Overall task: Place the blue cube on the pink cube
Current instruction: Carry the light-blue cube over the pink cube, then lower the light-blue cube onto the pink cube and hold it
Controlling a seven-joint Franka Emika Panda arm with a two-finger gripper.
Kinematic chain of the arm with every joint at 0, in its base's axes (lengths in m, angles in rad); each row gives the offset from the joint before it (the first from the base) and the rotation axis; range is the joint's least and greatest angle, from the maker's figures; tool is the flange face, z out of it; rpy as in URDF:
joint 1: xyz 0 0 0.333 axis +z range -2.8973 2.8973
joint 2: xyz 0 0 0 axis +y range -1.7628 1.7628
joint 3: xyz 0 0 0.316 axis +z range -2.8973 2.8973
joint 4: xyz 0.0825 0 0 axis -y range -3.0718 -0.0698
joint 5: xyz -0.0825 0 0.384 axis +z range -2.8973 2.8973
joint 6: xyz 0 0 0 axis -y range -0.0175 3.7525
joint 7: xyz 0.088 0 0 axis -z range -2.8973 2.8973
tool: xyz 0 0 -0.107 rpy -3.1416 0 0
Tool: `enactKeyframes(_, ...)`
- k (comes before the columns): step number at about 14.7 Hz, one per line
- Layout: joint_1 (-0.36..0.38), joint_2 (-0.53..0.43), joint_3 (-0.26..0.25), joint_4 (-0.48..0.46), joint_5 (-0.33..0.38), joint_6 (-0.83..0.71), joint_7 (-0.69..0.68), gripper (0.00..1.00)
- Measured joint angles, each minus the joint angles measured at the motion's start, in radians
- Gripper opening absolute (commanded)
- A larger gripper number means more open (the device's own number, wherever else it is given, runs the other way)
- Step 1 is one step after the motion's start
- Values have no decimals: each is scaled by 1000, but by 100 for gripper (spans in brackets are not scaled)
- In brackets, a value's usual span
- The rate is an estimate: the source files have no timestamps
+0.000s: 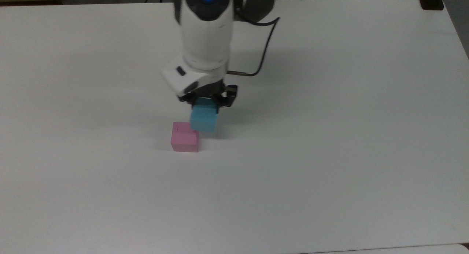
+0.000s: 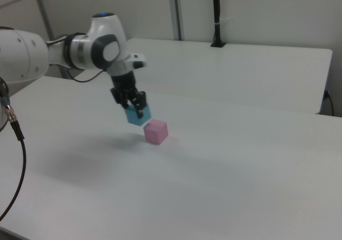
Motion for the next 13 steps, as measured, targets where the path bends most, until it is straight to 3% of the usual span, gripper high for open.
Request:
enactKeyframes(2,-64,5,-1,0,-1,26,-51,36)
enactKeyframes(3,-74,8,0,-1,-2,40,-58,48)
enactKeyframes(4,-80,13,0,-1,-2,52,-66,74)
enactKeyframes(5,-82,26,0,-1,-2,64,-69,82)
enactKeyframes(6,-81,36,0,-2,-2,78,-69,100)
enactKeyframes(13,-81,54,3,15,-11,146,-69,100)
